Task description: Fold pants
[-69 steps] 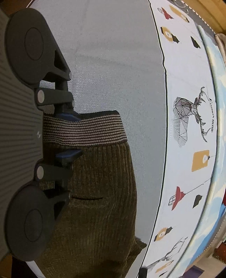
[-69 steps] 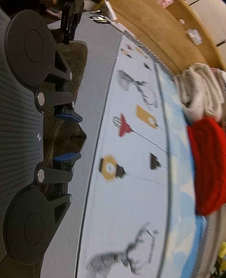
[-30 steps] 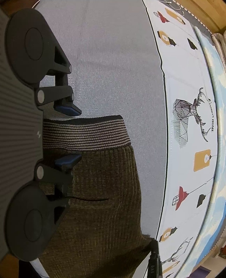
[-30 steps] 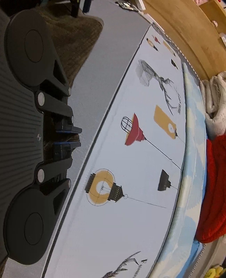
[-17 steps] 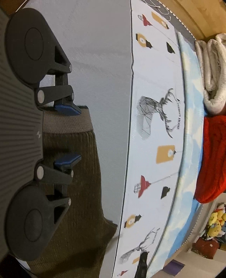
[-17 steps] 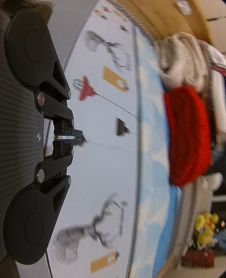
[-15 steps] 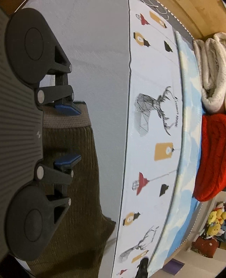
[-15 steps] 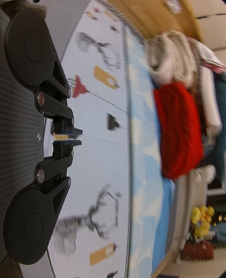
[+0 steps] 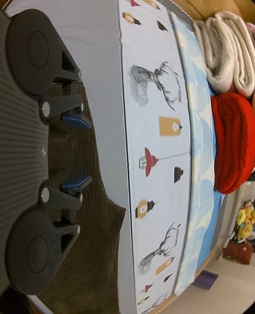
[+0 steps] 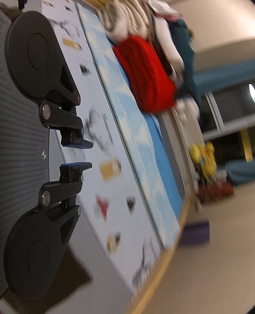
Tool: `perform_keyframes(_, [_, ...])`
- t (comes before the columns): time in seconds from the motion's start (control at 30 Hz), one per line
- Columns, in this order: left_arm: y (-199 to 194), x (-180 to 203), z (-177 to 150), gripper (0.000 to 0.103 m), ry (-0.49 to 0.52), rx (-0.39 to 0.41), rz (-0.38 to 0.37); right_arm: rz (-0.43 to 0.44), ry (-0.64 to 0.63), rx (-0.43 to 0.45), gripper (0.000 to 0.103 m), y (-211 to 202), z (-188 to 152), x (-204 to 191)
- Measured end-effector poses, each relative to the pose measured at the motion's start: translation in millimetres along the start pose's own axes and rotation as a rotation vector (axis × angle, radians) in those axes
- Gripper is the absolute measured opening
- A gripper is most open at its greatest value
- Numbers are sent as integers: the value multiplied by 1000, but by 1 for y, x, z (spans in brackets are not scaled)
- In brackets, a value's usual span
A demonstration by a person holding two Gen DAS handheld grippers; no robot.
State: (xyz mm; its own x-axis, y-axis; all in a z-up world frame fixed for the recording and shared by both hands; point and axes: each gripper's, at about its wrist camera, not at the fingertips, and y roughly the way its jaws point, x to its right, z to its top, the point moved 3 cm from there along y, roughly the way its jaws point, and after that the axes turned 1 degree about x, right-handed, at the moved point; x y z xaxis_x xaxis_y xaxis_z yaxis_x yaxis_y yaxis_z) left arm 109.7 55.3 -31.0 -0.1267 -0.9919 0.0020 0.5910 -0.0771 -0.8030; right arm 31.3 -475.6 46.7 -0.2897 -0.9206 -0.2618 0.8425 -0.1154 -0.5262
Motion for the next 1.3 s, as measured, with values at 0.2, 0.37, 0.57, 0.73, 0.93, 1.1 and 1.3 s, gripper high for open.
perform_keyframes(0.2, [9, 22, 5, 61, 49, -8, 4, -164, 161, -9, 29, -22, -38, 107])
perform_keyframes(0.37, [15, 35, 7, 62, 84, -11, 3, -285, 218, -72, 29, -32, -68, 175])
perform_keyframes(0.57, [23, 43, 14, 62, 102, -13, 20, -433, 590, -43, 33, -56, -97, 266])
perform_keyframes(0.73, [30, 56, 14, 62, 133, -27, 20, -468, 753, -47, 39, -53, -120, 296])
perform_keyframes(0.93, [37, 68, 12, 64, 170, -36, 20, -371, 817, -85, 45, -28, -128, 293])
perform_keyframes(1.1, [40, 67, 11, 64, 175, -44, 30, -374, 855, -133, 47, -7, -133, 296])
perform_keyframes(1.3, [40, 60, 9, 64, 189, -48, 42, -404, 832, -114, 43, 5, -130, 296])
